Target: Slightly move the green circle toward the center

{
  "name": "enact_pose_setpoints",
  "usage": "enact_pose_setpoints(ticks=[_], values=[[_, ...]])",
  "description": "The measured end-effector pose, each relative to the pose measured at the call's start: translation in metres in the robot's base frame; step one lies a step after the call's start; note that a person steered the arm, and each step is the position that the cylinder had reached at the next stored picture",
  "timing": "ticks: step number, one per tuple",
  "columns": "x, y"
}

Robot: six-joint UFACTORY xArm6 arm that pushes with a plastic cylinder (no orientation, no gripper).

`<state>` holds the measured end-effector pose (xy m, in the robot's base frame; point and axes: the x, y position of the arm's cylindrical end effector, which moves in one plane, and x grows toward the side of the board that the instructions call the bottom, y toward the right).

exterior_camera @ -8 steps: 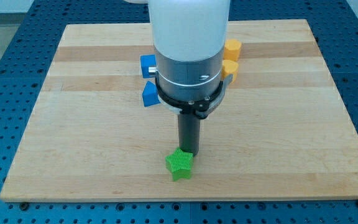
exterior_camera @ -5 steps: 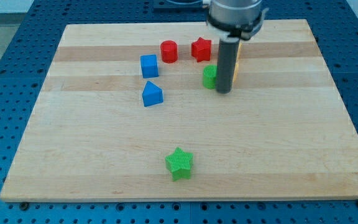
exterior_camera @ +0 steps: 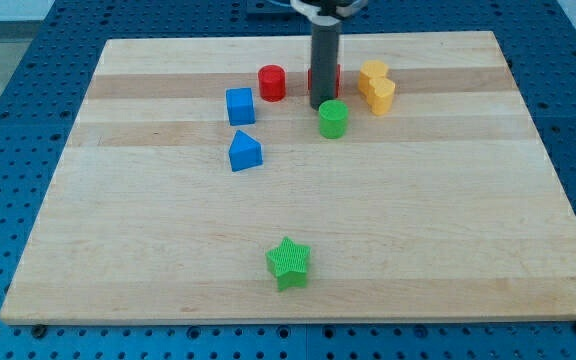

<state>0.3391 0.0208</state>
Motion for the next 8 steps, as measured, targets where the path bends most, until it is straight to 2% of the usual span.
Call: enact_pose_setpoints(ticks=[5,8], values=[[-0.003,0.026],[0.047,0.0]])
